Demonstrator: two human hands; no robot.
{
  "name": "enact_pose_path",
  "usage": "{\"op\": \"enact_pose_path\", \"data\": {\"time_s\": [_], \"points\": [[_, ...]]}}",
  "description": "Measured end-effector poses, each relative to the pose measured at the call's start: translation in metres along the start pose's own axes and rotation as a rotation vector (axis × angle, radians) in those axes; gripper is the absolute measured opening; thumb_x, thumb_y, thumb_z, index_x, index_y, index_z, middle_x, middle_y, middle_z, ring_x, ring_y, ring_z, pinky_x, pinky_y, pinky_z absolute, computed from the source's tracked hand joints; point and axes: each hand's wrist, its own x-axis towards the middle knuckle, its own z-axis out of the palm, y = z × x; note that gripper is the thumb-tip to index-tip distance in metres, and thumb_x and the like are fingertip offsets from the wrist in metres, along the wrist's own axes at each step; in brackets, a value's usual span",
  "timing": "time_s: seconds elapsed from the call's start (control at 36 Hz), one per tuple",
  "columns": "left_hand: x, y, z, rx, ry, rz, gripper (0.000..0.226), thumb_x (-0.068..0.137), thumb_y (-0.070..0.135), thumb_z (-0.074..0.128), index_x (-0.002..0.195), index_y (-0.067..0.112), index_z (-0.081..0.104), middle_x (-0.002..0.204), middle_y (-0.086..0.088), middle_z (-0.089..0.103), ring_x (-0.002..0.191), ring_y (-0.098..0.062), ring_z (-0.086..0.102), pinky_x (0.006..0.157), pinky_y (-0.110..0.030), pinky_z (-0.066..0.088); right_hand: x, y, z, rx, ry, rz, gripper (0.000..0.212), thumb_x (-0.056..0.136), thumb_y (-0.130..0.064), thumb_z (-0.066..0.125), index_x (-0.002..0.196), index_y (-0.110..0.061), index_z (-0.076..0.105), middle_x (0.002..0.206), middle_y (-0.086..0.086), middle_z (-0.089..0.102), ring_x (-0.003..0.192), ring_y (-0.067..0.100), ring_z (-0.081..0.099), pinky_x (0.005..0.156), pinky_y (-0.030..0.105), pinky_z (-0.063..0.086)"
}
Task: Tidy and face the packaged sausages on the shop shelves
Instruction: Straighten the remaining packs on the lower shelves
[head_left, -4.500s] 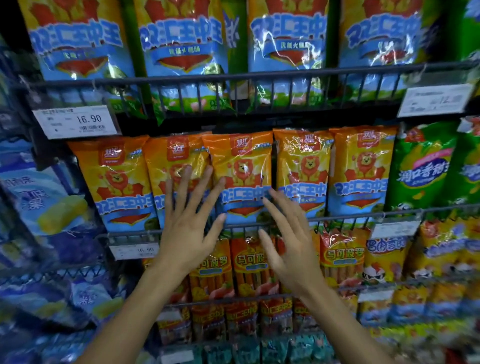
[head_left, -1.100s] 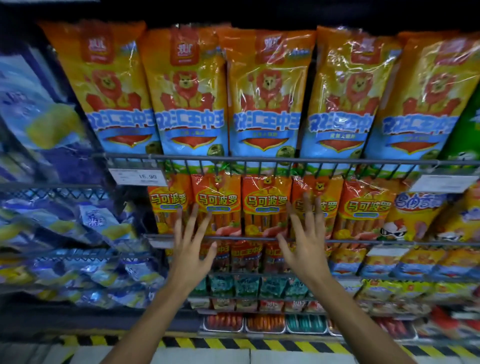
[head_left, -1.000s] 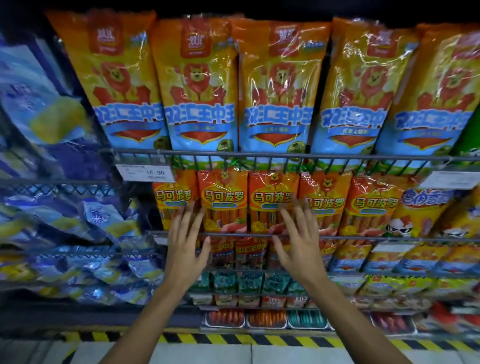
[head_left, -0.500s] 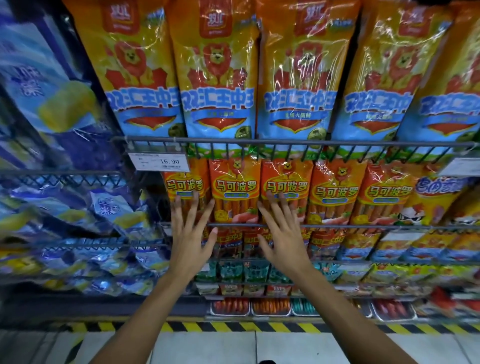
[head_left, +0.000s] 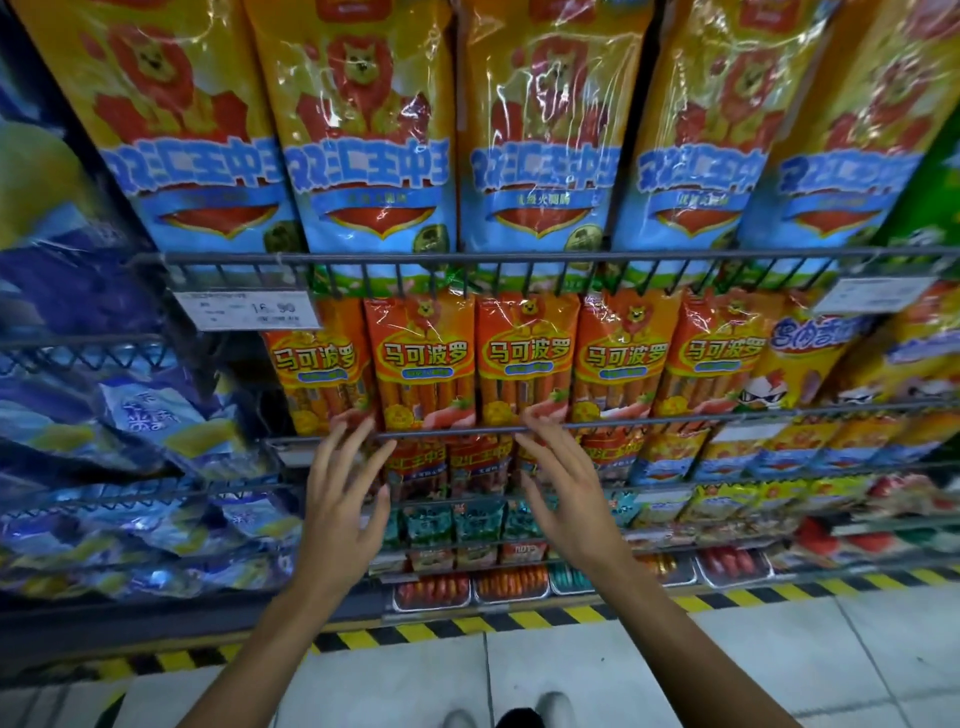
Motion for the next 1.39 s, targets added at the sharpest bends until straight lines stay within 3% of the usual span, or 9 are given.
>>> {"op": "enact_pose_path", "data": {"time_s": [0.11, 0.22, 0.33, 0.47, 0.86, 1.0, 1.11, 1.25, 1.39], "points": [[-0.006, 0.016, 0.013, -0.033, -0.007, 0.012, 0.046, 0.103, 0.031, 0.044, 0.146, 0.021, 0.055, 0.166, 0.001, 0.030, 0.157, -0.030, 0.016, 0.129, -0.045, 0.013, -0.023, 0.012, -0.009, -0.003, 0.008, 0.051, 0.052, 0.101, -0.015, 0.064, 0.151, -0.018, 0.048, 0.162, -0.005, 0.037, 0.153, 0.018, 0.029, 0.122, 0.046, 0.033], [0.008, 0.037, 0.023, -0.117, -0.014, 0.006, 0.045, 0.103, 0.032, 0.044, 0.144, 0.021, 0.057, 0.162, 0.004, 0.036, 0.155, -0.025, 0.022, 0.124, -0.057, 0.023, -0.039, 0.021, -0.030, 0.009, 0.018, 0.179, 0.052, 0.102, -0.017, 0.063, 0.151, -0.023, 0.047, 0.162, -0.014, 0.033, 0.152, 0.010, 0.030, 0.123, 0.034, 0.031], [0.033, 0.075, 0.030, -0.208, -0.055, 0.039, 0.045, 0.103, 0.034, 0.044, 0.146, 0.024, 0.055, 0.159, 0.010, 0.039, 0.151, -0.009, 0.024, 0.127, -0.031, 0.017, -0.052, 0.040, -0.055, 0.046, 0.036, 0.314, 0.051, 0.104, -0.027, 0.058, 0.153, -0.031, 0.044, 0.160, -0.021, 0.035, 0.148, 0.007, 0.035, 0.117, 0.043, 0.041], [0.062, 0.127, 0.051, -0.293, -0.126, 0.078, 0.044, 0.104, 0.027, 0.051, 0.149, 0.027, 0.052, 0.155, 0.018, 0.040, 0.147, -0.005, 0.032, 0.121, -0.035, 0.028, -0.057, 0.073, -0.091, 0.088, 0.159, 0.418, 0.052, 0.101, -0.034, 0.057, 0.152, -0.033, 0.045, 0.155, -0.038, 0.029, 0.148, -0.003, 0.030, 0.108, 0.046, 0.049], [0.129, 0.326, 0.164, -0.357, -0.300, 0.154, 0.043, 0.104, 0.036, 0.047, 0.147, 0.042, 0.048, 0.145, 0.040, 0.032, 0.137, 0.016, 0.028, 0.110, -0.004, 0.019, -0.046, 0.195, -0.243, 0.344, 0.552, 0.554, 0.044, 0.102, -0.022, 0.063, 0.144, -0.030, 0.051, 0.139, -0.013, 0.055, 0.129, 0.004, 0.053, 0.104, 0.028, 0.048], [0.153, 0.393, 0.208, -0.437, -0.335, 0.047, 0.047, 0.104, 0.033, 0.055, 0.146, 0.049, 0.043, 0.148, 0.041, 0.027, 0.138, 0.023, 0.020, 0.118, -0.018, 0.025, -0.038, 0.248, -0.291, 0.336, 0.653, 0.640, 0.048, 0.101, -0.028, 0.064, 0.146, -0.032, 0.048, 0.142, -0.018, 0.050, 0.133, -0.003, 0.046, 0.112, 0.038, 0.044], [0.176, 0.439, 0.233, -0.482, -0.243, -0.082, 0.052, 0.098, 0.043, 0.056, 0.148, 0.032, 0.052, 0.146, 0.023, 0.047, 0.136, 0.002, 0.042, 0.114, -0.028, 0.040, -0.039, 0.277, -0.311, 0.301, 0.591, 0.669, 0.050, 0.101, -0.036, 0.064, 0.147, -0.031, 0.047, 0.136, -0.018, 0.054, 0.125, 0.001, 0.052, 0.107, 0.035, 0.049], [0.198, 0.476, 0.250, -0.381, -0.123, -0.229, 0.054, 0.097, 0.040, 0.067, 0.145, 0.017, 0.057, 0.128, 0.006, 0.066, 0.110, -0.014, 0.067, 0.089, -0.006, 0.044, -0.044, 0.302, -0.317, 0.175, 0.471, 0.652, 0.053, 0.096, -0.041, 0.069, 0.144, -0.020, 0.059, 0.125, -0.006, 0.071, 0.113, 0.008, 0.066, 0.097, 0.033, 0.057], [0.208, 0.483, 0.261, -0.265, -0.058, -0.243, 0.055, 0.096, 0.051, 0.063, 0.141, 0.019, 0.062, 0.103, 0.002, 0.076, 0.085, -0.012, 0.071, 0.077, -0.035, 0.061, -0.044, 0.316, -0.322, 0.065, 0.427, 0.566, 0.050, 0.094, -0.049, 0.067, 0.131, -0.017, 0.069, 0.105, -0.008, 0.077, 0.095, 0.002, 0.071, 0.085, 0.028, 0.061]]}}
